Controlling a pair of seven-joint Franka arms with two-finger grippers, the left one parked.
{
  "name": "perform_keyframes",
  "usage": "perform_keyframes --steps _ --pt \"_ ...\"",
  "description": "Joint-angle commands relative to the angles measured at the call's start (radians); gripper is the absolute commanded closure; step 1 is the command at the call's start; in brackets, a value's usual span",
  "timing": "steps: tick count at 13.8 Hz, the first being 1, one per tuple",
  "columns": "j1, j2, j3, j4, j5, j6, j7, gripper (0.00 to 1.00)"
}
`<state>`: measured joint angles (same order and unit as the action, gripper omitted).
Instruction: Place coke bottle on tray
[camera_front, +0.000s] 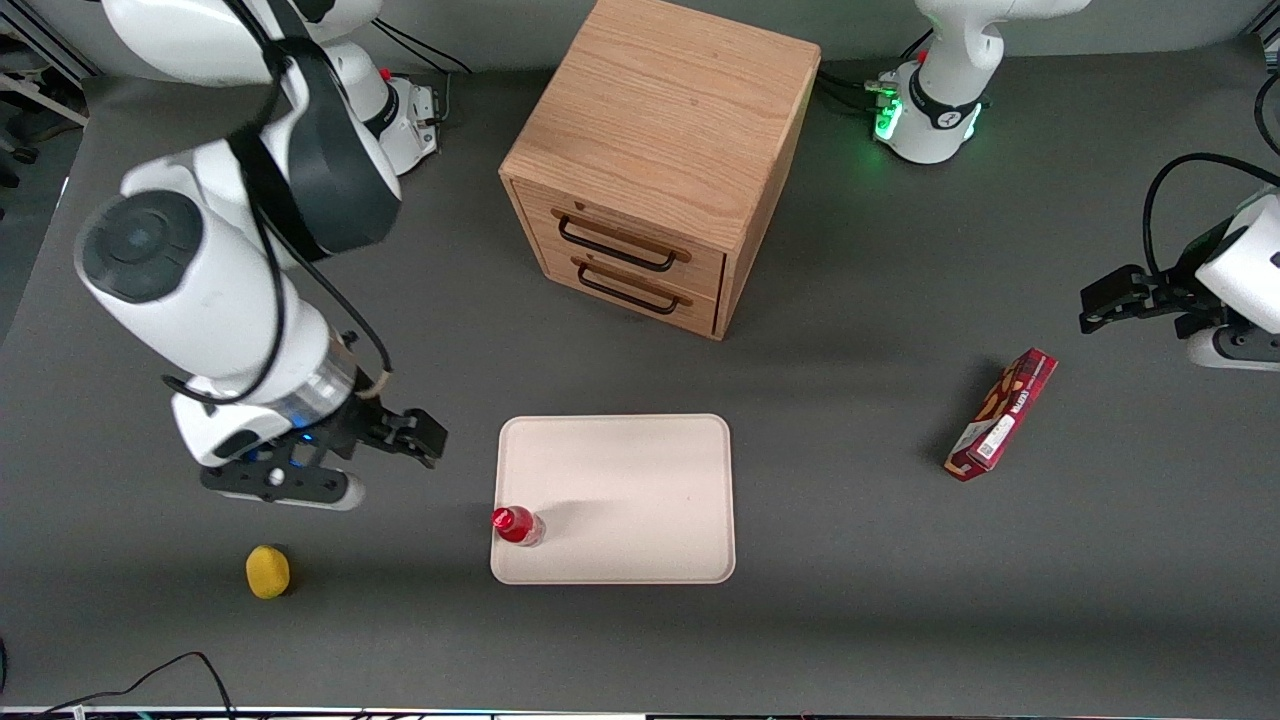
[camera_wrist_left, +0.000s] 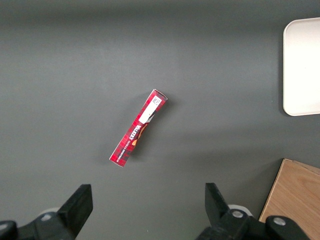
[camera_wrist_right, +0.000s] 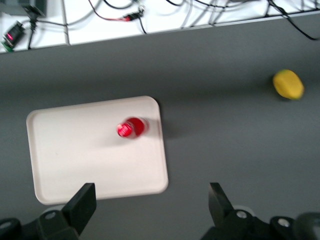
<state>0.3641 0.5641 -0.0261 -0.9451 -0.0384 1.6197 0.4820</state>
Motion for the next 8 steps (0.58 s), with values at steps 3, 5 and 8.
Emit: perform_keyframes --steps 3,5,8 --pt "-0.088 -0.150 0.008 -0.159 0.008 -0.044 -0.103 0.00" --pt "-0.125 -0.200 0.008 -0.217 0.008 -0.041 -0.164 0.00" --pt "-0.213 -0.277 0.009 -0.355 0.018 0.046 -0.291 0.00"
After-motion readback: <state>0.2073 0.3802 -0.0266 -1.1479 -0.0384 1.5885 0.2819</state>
